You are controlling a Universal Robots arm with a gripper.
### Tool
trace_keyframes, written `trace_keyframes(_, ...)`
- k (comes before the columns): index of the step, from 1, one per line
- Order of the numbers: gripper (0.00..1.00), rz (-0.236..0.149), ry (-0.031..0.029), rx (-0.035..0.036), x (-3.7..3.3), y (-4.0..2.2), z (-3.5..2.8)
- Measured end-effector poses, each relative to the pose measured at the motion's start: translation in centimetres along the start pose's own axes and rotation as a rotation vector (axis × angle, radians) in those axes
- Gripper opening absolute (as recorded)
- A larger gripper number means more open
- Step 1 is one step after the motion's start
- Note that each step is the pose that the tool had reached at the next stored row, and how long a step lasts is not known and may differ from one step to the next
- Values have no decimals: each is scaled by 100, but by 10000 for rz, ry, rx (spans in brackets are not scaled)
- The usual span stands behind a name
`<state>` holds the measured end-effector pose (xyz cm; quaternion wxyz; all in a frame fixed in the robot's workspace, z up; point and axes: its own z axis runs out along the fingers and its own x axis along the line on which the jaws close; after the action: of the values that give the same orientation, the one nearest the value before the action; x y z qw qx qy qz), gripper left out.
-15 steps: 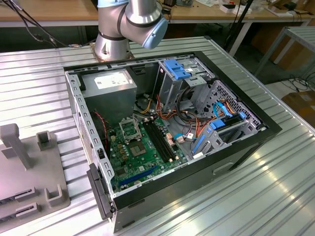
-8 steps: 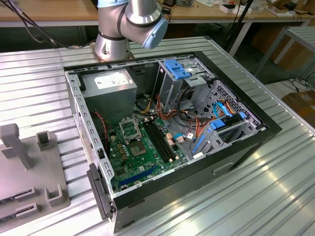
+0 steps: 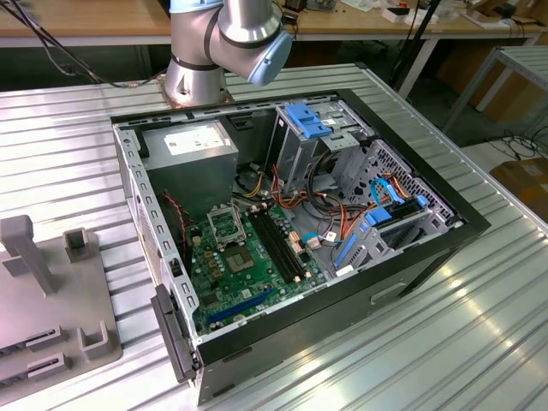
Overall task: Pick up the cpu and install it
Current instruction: 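Pick up the cpu and move it towards the insertion slot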
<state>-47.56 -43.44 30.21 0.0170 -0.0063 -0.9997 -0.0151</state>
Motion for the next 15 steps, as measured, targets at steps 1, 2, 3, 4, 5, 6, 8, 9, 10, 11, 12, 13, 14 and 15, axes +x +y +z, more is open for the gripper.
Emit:
trace_keyframes(1, 38, 8, 1, 1, 0, 0, 3)
trace_keyframes(2, 38, 13, 2, 1, 0, -1, 4)
trace_keyframes(3, 38, 14, 1, 1, 0, -1, 4)
trace_keyframes(4, 38, 15, 0, 0, 0, -1, 5)
trace_keyframes(5, 38, 15, 0, 0, -1, -1, 5)
trace_keyframes(6, 38, 16, 0, 0, -1, -1, 5)
trace_keyframes(8, 38, 17, 0, 0, -1, -1, 5)
trace_keyframes(9, 38, 17, 0, 0, -1, -1, 5)
trace_keyframes(10, 38, 18, 0, 0, -1, -1, 5)
trace_keyframes(11, 38, 18, 0, -1, -1, -1, 5)
trace_keyframes(12, 38, 18, 0, -1, -1, -1, 5)
trace_keyframes(13, 38, 19, 0, 0, -1, -1, 5)
trace_keyframes(14, 40, 20, -1, -1, -1, -1, 6)
trace_keyframes(15, 45, 20, -1, 0, -1, -1, 5)
